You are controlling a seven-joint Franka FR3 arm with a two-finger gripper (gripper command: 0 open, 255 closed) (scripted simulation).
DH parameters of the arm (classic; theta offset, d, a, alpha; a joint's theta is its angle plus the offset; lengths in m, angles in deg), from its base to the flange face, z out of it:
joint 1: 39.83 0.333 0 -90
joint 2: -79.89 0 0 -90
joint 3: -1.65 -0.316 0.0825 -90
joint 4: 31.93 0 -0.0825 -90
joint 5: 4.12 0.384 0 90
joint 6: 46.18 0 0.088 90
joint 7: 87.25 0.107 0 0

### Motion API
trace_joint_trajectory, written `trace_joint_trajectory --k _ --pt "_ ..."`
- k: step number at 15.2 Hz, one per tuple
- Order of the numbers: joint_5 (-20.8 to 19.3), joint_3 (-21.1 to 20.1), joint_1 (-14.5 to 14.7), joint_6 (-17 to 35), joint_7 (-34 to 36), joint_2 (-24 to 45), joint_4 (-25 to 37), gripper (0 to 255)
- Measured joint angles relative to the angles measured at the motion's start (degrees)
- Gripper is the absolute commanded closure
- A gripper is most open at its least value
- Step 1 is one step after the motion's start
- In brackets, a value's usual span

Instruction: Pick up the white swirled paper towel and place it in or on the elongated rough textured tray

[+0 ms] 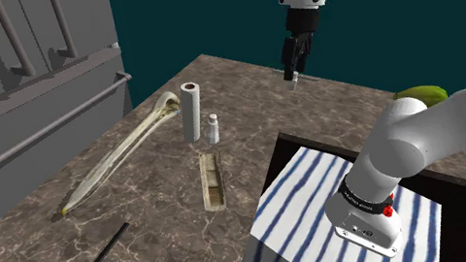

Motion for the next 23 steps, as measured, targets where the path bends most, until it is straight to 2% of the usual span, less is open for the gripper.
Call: trace_joint_trajectory --k 3,10,16,23 --pt "0.34 -0.86 0.31 2.04 0.84 1.89 0.41 0" --pt "0.99 -5.16 1.61 13.79 5.36 14.37 4.33 0" --pt "-0.5 -8.29 2.01 22.75 9.58 25.3 9.0 0" --pt "-4.87 -11.13 2.49 28.58 15.63 39.59 20.06 0"
